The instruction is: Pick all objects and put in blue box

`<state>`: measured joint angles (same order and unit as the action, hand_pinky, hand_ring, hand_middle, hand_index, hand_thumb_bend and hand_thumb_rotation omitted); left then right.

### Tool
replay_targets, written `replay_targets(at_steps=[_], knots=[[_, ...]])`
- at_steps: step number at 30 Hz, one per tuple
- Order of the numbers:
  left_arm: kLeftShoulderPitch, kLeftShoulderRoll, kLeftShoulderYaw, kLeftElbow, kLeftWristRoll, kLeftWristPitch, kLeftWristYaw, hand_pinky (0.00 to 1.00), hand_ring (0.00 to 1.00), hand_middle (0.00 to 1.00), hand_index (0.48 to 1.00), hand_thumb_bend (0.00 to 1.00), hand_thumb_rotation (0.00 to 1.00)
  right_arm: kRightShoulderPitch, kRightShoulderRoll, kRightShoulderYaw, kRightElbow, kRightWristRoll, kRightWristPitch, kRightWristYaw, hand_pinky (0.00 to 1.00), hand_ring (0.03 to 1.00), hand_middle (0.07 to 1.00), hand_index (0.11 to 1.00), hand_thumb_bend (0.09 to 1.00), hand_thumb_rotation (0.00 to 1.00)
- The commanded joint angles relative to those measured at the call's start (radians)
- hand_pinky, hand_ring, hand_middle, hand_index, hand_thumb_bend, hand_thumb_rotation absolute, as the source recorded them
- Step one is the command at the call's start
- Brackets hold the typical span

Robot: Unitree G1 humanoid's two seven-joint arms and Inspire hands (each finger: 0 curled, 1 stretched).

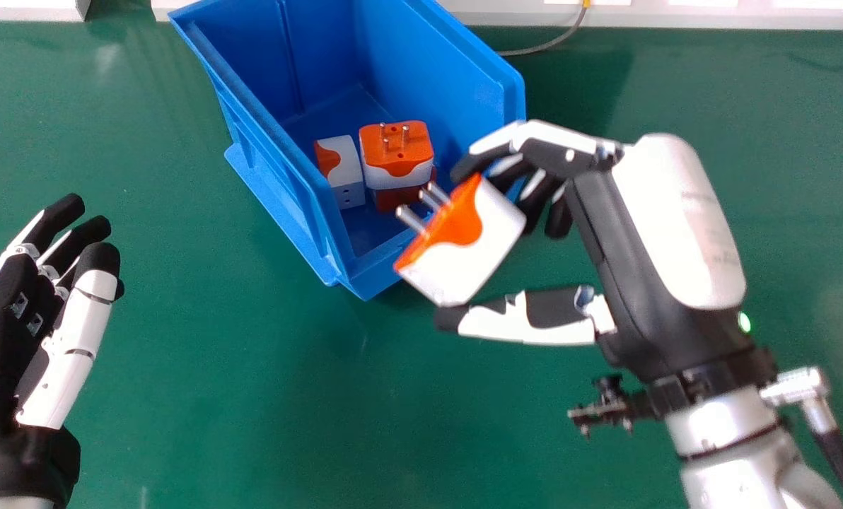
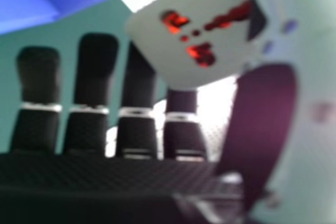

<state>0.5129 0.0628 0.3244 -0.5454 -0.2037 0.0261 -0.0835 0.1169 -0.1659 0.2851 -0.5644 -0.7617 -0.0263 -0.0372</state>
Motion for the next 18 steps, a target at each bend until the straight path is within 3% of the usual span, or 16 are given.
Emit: replay_targets(at_steps=[1,7,11,15,18], knots=[[-0.003,0.007,0.008,-0.007,0.001,-0.02,-0.002,0.8,0.83,0.83,0.837,0.53,0.51,-0.062,0.012,-0.014,0.004,-0.011,-0.015,-0.022,0.29,0.382,0.486,0.566,0.484,0.0],[-0.009,0.006,0.007,-0.003,0.006,-0.015,-0.001,0.79,0.82,0.83,0.836,0.53,0.52,-0.22,0.013,-0.015,0.122,-0.01,-0.034,-0.03,0.29,0.389,0.494,0.567,0.484,0.0],[-0.008,0.002,0.004,-0.011,-0.006,-0.012,-0.007,0.79,0.82,0.83,0.836,0.53,0.52,-0.322,0.013,-0.007,0.212,-0.016,-0.029,-0.026,0.29,0.394,0.498,0.565,0.485,0.0],[-0.007,0.003,0.004,-0.012,-0.001,-0.008,-0.005,0.79,0.82,0.83,0.834,0.53,0.51,-0.425,0.022,0.009,0.304,-0.047,0.005,-0.016,0.3,0.397,0.503,0.551,0.487,0.0],[-0.009,0.0,0.003,-0.015,-0.011,-0.005,-0.006,0.79,0.82,0.83,0.834,0.53,0.51,-0.503,0.033,0.024,0.397,-0.061,0.03,-0.018,0.29,0.394,0.5,0.553,0.486,0.0]])
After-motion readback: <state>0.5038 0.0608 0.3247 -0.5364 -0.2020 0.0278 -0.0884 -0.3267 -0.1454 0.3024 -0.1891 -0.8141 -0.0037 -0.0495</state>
